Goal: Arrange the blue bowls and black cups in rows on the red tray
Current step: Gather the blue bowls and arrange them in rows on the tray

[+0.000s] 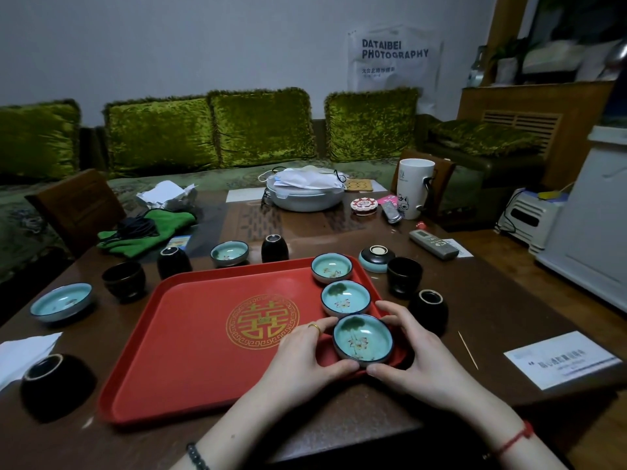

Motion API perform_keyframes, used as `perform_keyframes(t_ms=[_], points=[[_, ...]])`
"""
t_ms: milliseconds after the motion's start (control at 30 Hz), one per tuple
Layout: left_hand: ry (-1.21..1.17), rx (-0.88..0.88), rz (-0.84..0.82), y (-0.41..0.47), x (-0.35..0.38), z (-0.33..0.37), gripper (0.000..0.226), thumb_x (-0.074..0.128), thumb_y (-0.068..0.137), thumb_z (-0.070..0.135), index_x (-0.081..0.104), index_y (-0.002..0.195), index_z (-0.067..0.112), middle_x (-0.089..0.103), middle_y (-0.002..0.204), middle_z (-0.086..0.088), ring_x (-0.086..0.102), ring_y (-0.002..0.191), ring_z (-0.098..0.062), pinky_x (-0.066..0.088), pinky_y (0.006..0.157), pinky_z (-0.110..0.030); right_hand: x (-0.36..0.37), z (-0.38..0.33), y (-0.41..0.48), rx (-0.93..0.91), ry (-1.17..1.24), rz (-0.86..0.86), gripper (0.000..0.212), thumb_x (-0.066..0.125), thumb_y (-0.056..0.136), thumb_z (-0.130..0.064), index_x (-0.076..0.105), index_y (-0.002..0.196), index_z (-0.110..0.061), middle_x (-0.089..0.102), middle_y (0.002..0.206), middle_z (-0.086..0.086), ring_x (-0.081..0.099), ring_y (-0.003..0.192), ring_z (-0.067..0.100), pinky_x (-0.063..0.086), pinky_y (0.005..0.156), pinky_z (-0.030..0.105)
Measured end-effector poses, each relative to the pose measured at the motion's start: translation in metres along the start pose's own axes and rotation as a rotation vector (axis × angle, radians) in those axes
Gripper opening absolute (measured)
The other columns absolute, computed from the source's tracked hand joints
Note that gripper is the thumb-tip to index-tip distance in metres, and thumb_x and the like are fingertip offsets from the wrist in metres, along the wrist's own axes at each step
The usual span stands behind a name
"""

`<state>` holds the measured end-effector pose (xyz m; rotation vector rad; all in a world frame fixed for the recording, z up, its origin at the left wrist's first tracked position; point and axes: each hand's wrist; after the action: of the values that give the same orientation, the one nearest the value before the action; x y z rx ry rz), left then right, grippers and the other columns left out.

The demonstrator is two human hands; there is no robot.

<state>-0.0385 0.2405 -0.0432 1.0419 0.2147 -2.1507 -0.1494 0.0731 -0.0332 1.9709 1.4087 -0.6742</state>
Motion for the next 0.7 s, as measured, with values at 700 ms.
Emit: perform_keyframes(t_ms=[700], points=[[0.059, 0.064, 0.042, 0.018, -0.03, 0.003, 0.07, 0.063, 0.073, 0.053, 0.037, 0.133, 0.027, 0.05, 0.134, 0.006, 0.042, 0.126, -0.01, 0.031, 0.109, -0.035, -0.03, -0.009, 0.023, -0.103, -0.012, 0.062, 0.065, 0.069, 0.067, -0.049, 0.027, 0.115, -0.062, 0.039, 0.115, -0.038, 0.035, 0.112, -0.024, 0.03, 0.088, 0.001]])
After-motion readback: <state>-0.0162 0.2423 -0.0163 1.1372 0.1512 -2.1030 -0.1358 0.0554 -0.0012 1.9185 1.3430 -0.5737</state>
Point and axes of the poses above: each hand's wrist, its own y-axis towards the middle knuckle, its own x-axis out of the palm, z = x × y
